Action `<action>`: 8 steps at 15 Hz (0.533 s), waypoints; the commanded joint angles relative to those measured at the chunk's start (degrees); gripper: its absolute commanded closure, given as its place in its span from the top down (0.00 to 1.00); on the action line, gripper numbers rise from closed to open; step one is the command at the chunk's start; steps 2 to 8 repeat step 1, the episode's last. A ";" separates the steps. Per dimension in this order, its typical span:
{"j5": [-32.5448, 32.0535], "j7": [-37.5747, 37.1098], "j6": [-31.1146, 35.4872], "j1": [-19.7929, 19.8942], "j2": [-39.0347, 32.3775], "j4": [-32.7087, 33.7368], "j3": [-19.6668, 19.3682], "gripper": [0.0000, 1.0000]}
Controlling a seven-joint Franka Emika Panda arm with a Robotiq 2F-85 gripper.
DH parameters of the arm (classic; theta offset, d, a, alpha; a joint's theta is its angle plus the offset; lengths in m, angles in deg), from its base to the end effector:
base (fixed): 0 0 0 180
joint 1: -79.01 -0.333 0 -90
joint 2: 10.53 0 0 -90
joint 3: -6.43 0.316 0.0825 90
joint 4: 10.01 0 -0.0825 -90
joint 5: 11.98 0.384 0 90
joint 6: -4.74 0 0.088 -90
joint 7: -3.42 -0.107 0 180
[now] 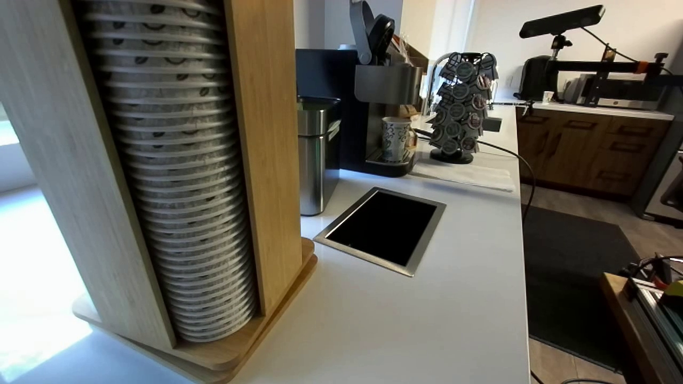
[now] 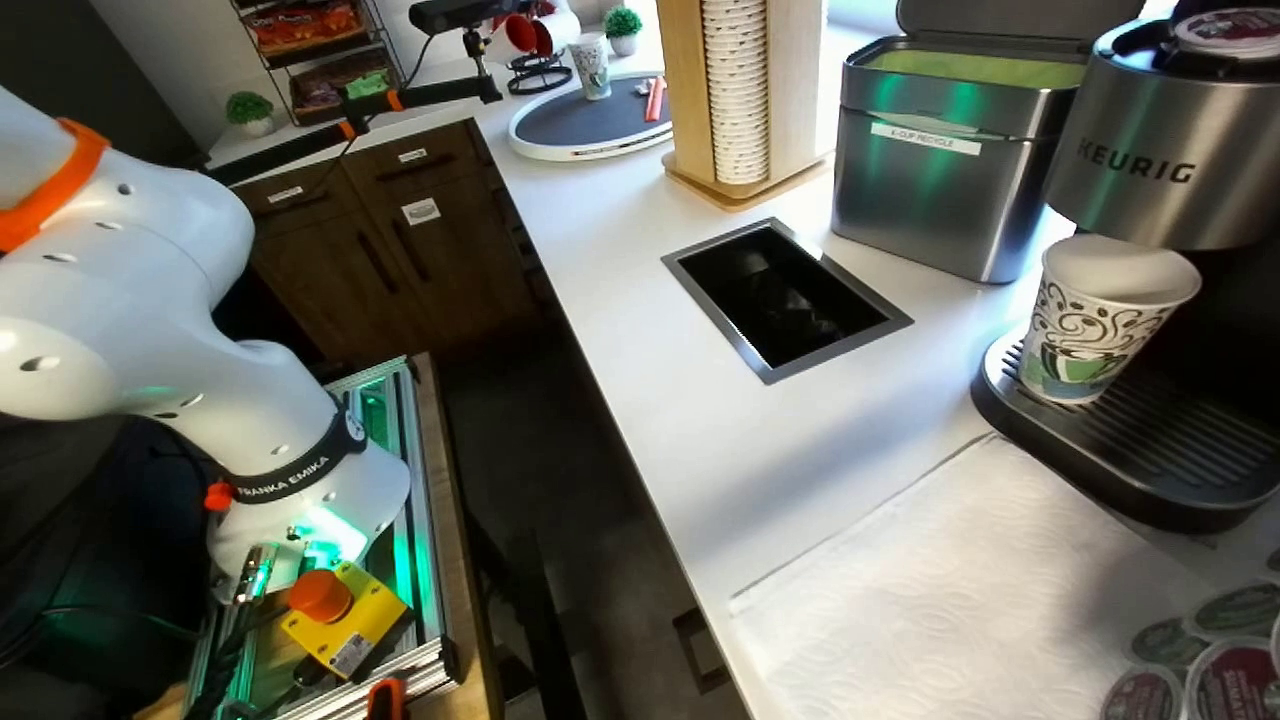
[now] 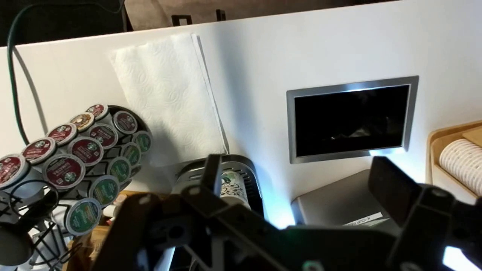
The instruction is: Remove one coffee pod from the stand on the right and place it in the coffeemaker chamber.
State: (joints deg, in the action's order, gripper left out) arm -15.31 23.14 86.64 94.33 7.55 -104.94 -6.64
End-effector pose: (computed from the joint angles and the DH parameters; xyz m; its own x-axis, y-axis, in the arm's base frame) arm 0.3694 -0.2333 0.7233 0.9851 -0.1521 0.0797 -0.1537 -0.9880 0.0142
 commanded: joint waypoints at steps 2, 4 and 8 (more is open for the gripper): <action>-0.47 -0.39 -0.25 -1.89 -0.32 0.34 -1.46 1.00; -0.47 -0.39 -0.25 -1.89 -0.32 0.34 -1.46 1.00; -0.47 -0.39 -0.25 -1.89 -0.32 0.34 -1.46 1.00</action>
